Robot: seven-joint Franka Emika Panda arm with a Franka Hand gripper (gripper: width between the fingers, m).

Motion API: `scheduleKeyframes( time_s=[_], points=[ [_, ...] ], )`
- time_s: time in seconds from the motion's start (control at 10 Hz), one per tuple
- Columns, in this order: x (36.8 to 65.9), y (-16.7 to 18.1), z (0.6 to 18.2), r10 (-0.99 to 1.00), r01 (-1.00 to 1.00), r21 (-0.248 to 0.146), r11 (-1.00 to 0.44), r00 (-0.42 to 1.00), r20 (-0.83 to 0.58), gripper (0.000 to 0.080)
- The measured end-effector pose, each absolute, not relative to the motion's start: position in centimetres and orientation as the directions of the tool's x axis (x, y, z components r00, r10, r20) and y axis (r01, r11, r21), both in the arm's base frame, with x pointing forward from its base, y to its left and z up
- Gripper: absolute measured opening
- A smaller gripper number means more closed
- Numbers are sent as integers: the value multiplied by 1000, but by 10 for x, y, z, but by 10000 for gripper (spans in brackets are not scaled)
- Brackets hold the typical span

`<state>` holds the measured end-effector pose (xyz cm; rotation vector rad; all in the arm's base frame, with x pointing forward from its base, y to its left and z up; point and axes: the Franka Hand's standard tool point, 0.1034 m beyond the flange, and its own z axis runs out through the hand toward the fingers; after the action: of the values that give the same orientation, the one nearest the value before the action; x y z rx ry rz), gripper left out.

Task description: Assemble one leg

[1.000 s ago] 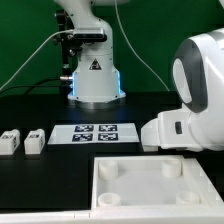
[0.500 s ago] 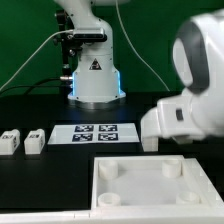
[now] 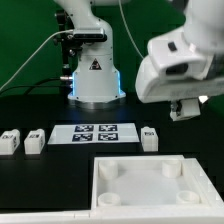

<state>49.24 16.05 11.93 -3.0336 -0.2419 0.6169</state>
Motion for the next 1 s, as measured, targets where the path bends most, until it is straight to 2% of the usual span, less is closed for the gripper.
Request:
scheduleKeyframes(
  time_s=[0.2, 0.5, 0.7, 0.8, 0.9, 1.0],
  points=[
    [508, 155, 141, 152, 143, -67, -988, 974, -170, 292],
    [510, 157, 135, 142, 150, -77, -986, 984, 103, 292],
    [509, 158, 132, 134, 156, -84, -984, 966, 221, 292],
    [508, 157, 131, 135, 155, -83, -984, 969, 206, 292],
    [515, 153, 135, 148, 168, -78, -983, 965, 215, 292],
    [536, 139, 147, 175, 195, -68, -978, 959, 224, 293]
  ],
)
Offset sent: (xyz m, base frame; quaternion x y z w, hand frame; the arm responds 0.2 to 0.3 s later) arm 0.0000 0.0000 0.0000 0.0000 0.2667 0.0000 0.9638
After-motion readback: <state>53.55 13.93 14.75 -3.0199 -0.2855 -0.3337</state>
